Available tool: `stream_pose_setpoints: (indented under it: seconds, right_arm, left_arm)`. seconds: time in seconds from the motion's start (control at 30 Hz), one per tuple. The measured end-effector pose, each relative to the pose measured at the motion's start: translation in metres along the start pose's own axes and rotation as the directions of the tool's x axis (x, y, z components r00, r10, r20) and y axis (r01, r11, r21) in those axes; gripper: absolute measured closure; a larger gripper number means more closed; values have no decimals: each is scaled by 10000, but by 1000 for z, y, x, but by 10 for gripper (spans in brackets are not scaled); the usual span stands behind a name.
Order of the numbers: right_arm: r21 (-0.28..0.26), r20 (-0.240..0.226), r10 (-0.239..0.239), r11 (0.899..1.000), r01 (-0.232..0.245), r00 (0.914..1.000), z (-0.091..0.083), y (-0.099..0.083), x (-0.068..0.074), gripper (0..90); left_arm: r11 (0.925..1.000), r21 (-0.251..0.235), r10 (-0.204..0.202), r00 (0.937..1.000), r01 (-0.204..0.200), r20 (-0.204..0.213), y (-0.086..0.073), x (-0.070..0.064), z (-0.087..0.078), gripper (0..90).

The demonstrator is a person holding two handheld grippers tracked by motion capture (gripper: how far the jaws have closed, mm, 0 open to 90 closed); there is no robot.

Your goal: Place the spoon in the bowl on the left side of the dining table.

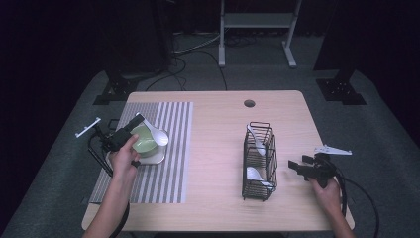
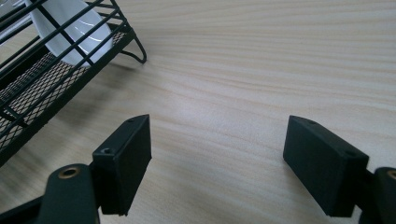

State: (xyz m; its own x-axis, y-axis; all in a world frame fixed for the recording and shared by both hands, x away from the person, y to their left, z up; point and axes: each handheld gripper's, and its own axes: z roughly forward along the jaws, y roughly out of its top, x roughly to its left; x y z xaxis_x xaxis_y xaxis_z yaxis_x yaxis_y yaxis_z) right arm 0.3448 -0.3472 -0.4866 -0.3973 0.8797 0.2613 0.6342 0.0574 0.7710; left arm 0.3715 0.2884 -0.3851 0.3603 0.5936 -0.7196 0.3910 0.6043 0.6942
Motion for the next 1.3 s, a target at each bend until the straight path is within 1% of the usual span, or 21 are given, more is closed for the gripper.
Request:
stream_pose_setpoints:
  seconds: [0.1, 0.27, 0.57, 0.93, 1.3]
  right_arm:
    - [8, 10, -5, 10000, 5, 10000, 0, 0, 0, 222]
    - [14, 19, -7, 10000, 7, 10000, 0, 0, 0, 222]
    - [7, 16, 5, 10000, -6, 10000, 0, 0, 0, 222]
    - [18, 24, -5, 10000, 5, 10000, 0, 0, 0, 222]
    - [25, 40, -25, 10000, 25, 10000, 0, 0, 0, 222]
  left_arm:
    - [10000, -25, -2, 10000, 2, -56, 1, 2, -1, 849]
    - [9998, -157, -113, 9998, 111, -158, 4, 6, -4, 849]
    - [9996, -259, -108, 9996, 101, -273, 8, 10, -6, 849]
    - [9985, -513, -220, 9977, 188, -643, 14, 21, -14, 843]
    - [9973, -653, -401, 9953, 344, -881, 16, 29, -17, 845]
